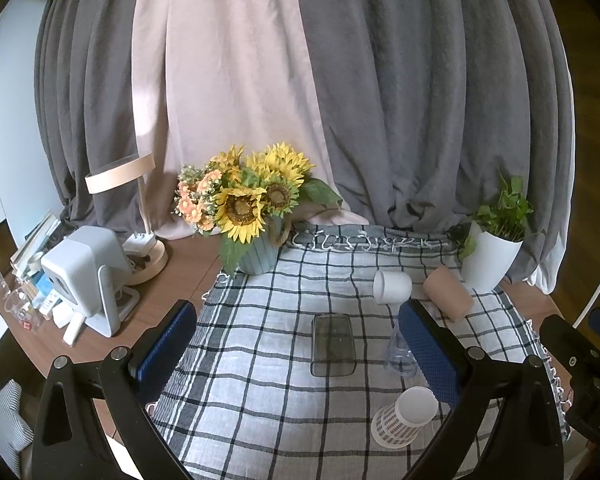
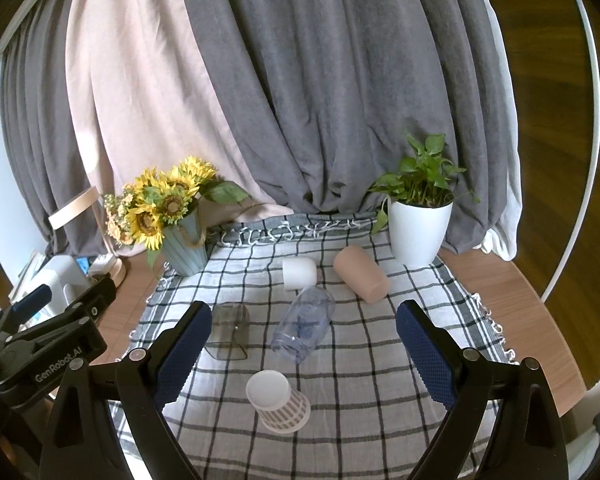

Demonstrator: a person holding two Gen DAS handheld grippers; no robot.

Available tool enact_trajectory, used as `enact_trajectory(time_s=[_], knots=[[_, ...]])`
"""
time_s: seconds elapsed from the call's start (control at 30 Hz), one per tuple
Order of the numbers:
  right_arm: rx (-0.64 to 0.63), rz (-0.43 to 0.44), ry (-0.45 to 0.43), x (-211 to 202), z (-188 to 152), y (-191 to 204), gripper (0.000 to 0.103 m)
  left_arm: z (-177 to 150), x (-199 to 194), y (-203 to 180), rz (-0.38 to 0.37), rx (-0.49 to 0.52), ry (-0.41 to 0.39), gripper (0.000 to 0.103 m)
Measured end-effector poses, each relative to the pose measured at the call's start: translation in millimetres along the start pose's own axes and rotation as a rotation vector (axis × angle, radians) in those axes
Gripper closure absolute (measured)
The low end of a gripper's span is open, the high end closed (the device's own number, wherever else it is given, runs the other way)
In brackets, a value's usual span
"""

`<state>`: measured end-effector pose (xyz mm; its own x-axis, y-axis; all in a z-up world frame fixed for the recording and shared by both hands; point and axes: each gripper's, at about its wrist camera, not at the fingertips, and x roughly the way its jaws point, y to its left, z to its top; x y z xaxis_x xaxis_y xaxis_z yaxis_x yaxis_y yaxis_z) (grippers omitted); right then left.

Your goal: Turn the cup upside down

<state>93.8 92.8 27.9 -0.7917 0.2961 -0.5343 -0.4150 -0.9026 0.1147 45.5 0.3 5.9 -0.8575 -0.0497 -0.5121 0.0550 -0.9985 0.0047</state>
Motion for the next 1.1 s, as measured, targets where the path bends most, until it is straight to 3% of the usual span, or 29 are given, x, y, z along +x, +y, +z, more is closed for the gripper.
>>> enact_trajectory(time_s=[1.1], knots=[[0.000,-0.005,0.010,11,1,2,0.009,6,11,-1,-0.003,0.008,0.010,0.000]])
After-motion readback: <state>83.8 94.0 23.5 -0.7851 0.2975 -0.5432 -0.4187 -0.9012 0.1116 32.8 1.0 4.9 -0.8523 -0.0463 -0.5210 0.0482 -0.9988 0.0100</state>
